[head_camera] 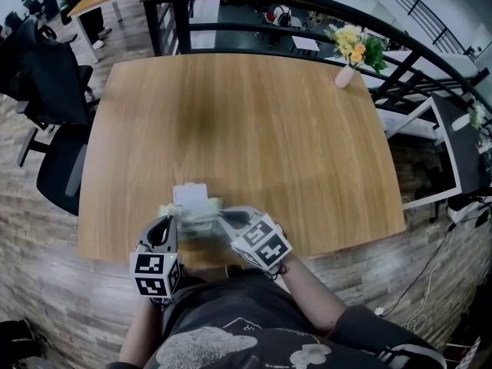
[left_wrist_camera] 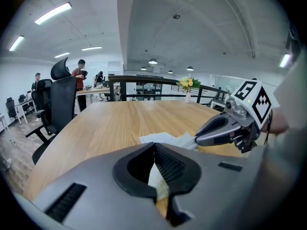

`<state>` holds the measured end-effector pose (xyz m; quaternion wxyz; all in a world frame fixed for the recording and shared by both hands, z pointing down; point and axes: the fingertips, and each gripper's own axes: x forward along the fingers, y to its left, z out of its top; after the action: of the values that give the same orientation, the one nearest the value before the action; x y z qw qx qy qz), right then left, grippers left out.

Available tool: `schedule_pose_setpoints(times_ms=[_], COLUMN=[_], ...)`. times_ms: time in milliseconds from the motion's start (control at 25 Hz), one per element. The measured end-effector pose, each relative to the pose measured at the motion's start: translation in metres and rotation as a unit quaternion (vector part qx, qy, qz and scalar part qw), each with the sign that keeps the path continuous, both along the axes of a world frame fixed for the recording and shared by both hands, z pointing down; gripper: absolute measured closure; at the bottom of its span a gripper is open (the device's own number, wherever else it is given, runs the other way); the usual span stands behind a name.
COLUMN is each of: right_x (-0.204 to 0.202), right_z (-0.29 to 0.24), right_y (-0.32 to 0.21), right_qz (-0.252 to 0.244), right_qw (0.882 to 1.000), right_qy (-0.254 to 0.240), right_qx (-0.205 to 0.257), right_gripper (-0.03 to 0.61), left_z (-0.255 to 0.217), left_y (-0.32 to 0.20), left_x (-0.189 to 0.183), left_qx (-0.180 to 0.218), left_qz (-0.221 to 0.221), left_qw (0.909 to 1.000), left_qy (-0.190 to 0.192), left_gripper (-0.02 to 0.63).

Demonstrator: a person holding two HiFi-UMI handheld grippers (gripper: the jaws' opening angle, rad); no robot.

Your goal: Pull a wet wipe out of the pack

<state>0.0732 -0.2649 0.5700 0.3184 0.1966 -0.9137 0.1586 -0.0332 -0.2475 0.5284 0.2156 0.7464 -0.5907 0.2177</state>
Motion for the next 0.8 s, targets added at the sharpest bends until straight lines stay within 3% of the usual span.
schedule_pose_setpoints(times_ms=[800], right_x=[0.016], right_z=[0.001], right_y=[-0.003], right_qz=[0.022], right_qw=[1.000], right_qy=[0.007], right_qx=[0.005], right_gripper=[0.546], left_z=[0.004], left_y=[0.003], left_x=[-0.002], left_qx=[-0.009], left_qz=[-0.006], left_qw=[0.9999], left_qy=[-0.004], left_gripper=[0.597])
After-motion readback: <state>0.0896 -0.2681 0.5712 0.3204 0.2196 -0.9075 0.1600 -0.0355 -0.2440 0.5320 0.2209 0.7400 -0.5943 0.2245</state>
